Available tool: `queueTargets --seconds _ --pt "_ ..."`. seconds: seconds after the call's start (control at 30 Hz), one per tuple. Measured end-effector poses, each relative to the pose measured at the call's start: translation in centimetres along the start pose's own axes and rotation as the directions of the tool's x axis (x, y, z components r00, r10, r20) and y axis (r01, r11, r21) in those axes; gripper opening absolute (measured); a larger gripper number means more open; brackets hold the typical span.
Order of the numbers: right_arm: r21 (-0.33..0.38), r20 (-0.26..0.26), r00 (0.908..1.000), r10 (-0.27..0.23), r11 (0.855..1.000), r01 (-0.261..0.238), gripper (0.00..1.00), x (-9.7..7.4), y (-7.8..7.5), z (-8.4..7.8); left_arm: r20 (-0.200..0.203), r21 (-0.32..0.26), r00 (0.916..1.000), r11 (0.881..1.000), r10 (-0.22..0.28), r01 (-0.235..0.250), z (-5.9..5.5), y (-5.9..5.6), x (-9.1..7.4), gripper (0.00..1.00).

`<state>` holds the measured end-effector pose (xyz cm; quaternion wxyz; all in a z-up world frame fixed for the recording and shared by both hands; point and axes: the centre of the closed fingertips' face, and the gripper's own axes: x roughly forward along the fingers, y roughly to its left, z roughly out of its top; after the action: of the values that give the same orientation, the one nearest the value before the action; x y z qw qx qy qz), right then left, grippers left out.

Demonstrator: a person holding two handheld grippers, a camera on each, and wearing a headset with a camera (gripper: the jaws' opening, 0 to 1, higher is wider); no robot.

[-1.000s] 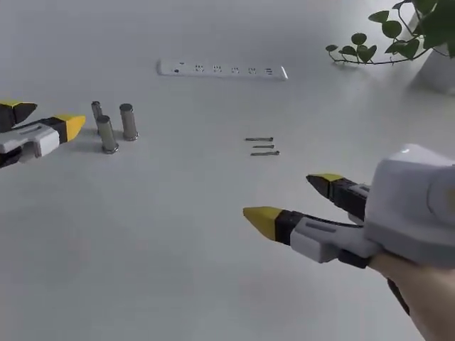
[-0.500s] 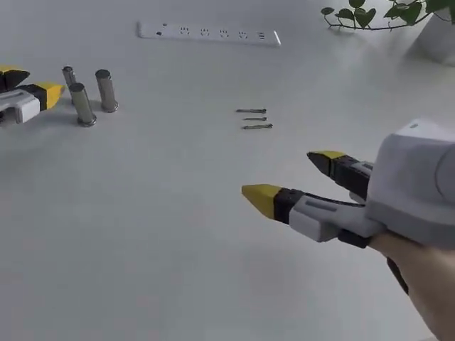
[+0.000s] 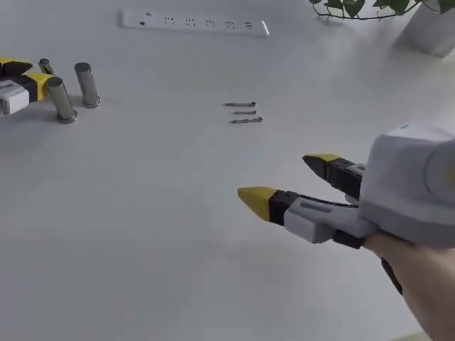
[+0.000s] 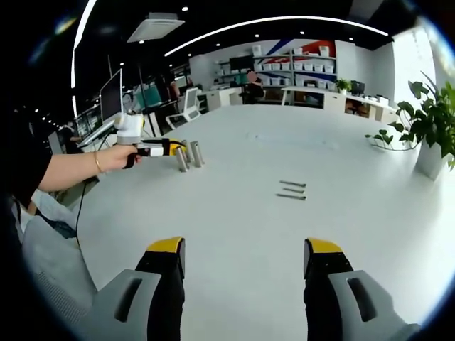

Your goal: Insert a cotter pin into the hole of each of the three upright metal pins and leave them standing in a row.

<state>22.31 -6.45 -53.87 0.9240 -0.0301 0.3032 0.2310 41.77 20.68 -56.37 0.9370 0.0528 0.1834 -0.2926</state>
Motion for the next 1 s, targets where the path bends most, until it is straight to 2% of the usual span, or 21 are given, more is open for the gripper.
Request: queueTargets --seconds 0.07,0.33,0.37,0.4,0.6,0.77,0.9,1.0 --pt "0.003 -0.004 1.0 -0.002 1.0 0.002 0.65 0.0 0.0 -0.1 -0.018 0.016 0.9997 1.0 -0.019 0.019 -0.4 0.1 0.3 0.17" --pt "0.006 -0.011 0.9999 -0.002 1.0 0.002 0.64 0.2 0.0 -0.1 -0.017 0.045 0.9988 0.998 -0.046 0.047 -0.3 0.1 0.8 0.1" --pt "0.006 -0.011 0.9999 -0.001 1.0 0.001 0.64 0.2 0.0 -0.1 -0.015 0.051 0.9987 0.997 -0.049 0.049 0.0 -0.7 0.5 0.1" --pt "0.007 -0.006 1.0 0.001 1.0 -0.001 0.64 0.2 0.1 0.1 -0.016 0.05 0.9985 0.997 -0.053 0.054 0.1 -1.1 0.4 0.09" --pt "0.001 -0.005 1.0 0.008 1.0 -0.008 0.65 0.3 0.5 0.2 -0.019 0.047 0.9976 0.997 -0.067 0.068 -0.3 -0.6 0.9 0.07" --pt "0.005 -0.005 0.9999 0.012 1.0 -0.012 0.65 0.3 0.7 0.1 -0.018 -0.001 0.9982 0.998 -0.056 0.056 -0.5 0.3 1.0 0.07" --pt "0.001 -0.001 0.9998 0.02 1.0 -0.02 0.65 0.3 0.9 0.2 -0.026 -0.011 0.9982 0.999 -0.054 0.054 -0.7 0.6 0.7 0.07" --pt "0.005 0.003 0.9998 0.02 1.0 -0.02 0.65 0.3 0.9 0.4 -0.027 -0.055 0.9982 0.997 -0.054 0.052 -0.9 0.9 0.5 0.07"
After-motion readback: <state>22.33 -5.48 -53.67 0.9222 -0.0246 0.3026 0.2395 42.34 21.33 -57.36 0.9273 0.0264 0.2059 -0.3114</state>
